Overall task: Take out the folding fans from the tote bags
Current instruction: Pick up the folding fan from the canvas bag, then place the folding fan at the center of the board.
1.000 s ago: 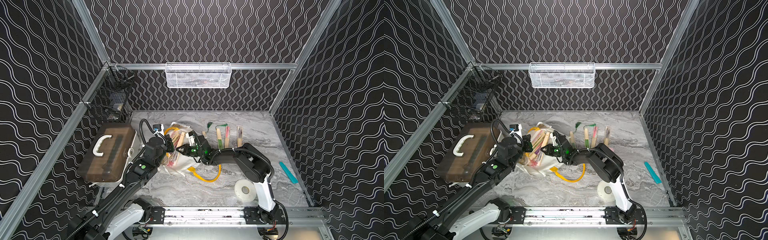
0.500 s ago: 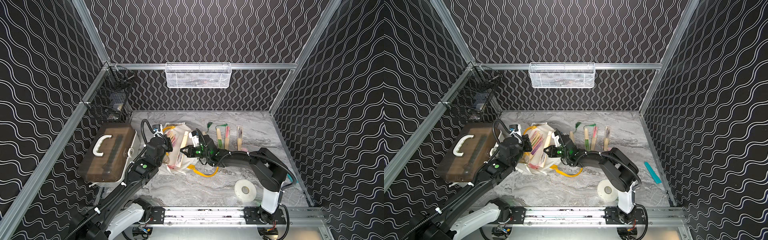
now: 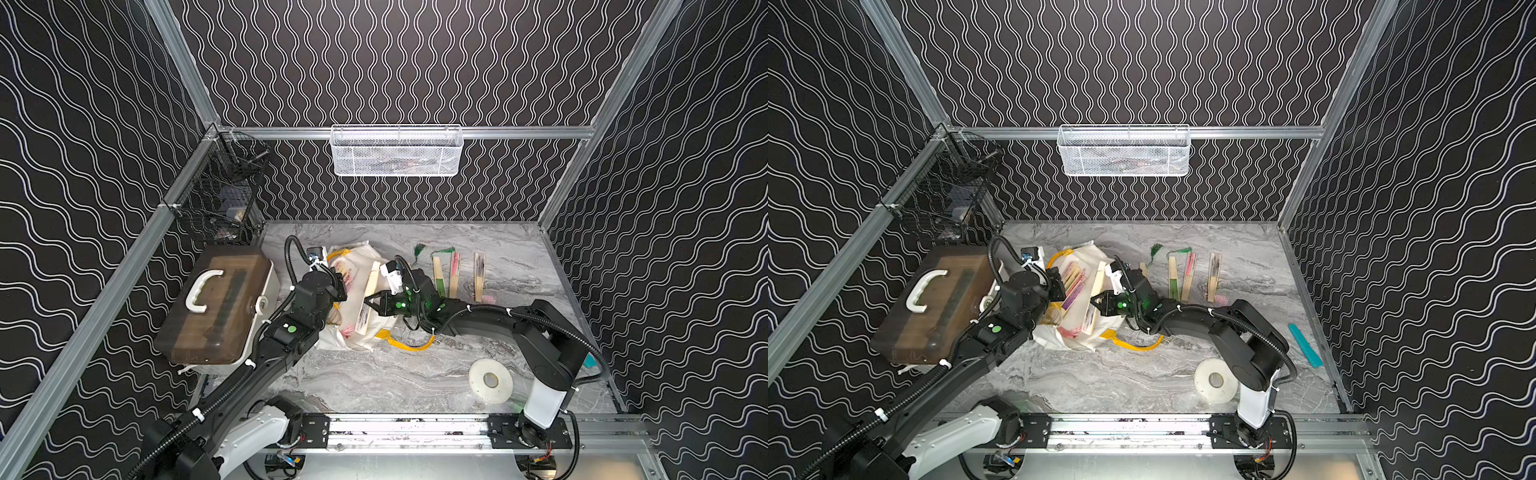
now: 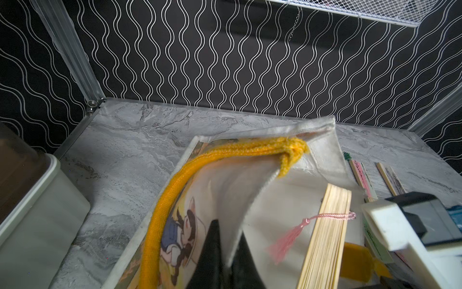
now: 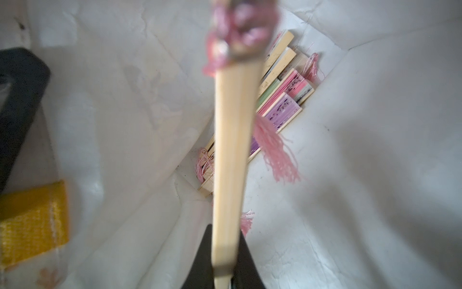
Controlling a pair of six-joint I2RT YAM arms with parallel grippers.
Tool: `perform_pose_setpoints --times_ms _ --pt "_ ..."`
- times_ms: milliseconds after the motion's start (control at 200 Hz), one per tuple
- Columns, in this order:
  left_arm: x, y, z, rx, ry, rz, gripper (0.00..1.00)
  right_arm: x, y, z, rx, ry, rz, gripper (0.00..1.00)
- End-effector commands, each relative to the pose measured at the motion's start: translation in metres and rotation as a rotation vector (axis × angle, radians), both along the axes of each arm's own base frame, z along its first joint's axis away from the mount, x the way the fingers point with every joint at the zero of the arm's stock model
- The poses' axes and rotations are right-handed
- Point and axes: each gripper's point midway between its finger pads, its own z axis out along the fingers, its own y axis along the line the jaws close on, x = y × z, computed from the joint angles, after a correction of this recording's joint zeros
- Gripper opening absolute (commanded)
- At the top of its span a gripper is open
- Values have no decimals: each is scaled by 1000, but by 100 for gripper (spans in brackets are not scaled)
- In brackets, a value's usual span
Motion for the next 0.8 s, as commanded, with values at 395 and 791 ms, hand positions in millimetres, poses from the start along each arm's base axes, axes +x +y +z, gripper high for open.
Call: perform_pose_setpoints --times_ms 395,791 --pt "0 5 9 -6 -27 26 0 12 -53 91 94 -161 -57 9" --pt "-2 8 13 0 -37 34 0 81 -214 131 -71 -159 -321 9"
